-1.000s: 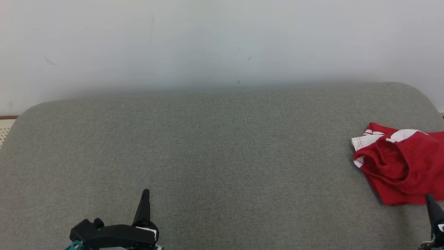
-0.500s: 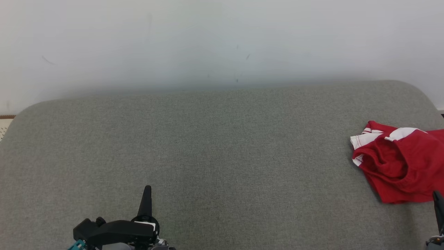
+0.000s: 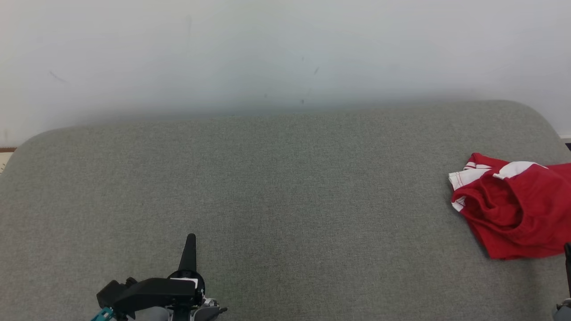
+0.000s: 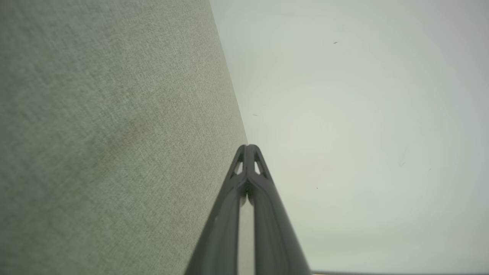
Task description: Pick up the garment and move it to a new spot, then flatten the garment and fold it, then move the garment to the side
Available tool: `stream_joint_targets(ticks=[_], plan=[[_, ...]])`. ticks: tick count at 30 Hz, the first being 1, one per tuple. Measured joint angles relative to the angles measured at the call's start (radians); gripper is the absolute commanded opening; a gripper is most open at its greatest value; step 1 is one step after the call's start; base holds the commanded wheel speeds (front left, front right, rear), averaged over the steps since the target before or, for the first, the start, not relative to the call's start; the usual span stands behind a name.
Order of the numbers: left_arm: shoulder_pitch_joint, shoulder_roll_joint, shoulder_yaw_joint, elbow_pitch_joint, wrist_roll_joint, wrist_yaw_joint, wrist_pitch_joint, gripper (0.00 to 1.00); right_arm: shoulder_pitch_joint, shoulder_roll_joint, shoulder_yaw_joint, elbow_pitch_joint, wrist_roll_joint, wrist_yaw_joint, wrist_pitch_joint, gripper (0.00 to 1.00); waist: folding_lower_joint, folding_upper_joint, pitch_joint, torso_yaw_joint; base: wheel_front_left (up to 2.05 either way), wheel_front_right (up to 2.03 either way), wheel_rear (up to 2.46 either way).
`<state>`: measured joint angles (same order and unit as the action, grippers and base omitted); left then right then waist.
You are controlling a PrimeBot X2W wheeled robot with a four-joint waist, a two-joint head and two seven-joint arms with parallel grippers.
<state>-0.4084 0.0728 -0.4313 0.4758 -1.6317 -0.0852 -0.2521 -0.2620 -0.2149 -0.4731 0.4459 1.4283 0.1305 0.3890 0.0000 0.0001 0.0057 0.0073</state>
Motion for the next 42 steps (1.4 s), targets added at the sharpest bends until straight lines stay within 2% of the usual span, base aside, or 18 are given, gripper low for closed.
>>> stream_joint_targets(ticks=[25,42], plan=[[-0.053,-0.024,-0.017,0.061,-0.183,-0.046,-0.008,0.0,-0.07,-0.01,-0.098,0.089,0.161,0.0,0.07,0.0,-0.0001,0.0,0.011,-0.011,0.0,0.0,0.0],[-0.054,-0.024,-0.017,0.062,-0.183,-0.046,-0.008,0.0,-0.074,-0.01,-0.108,0.09,0.161,0.0,0.076,0.0,-0.0001,0.0,0.011,-0.011,0.0,0.0,0.0]])
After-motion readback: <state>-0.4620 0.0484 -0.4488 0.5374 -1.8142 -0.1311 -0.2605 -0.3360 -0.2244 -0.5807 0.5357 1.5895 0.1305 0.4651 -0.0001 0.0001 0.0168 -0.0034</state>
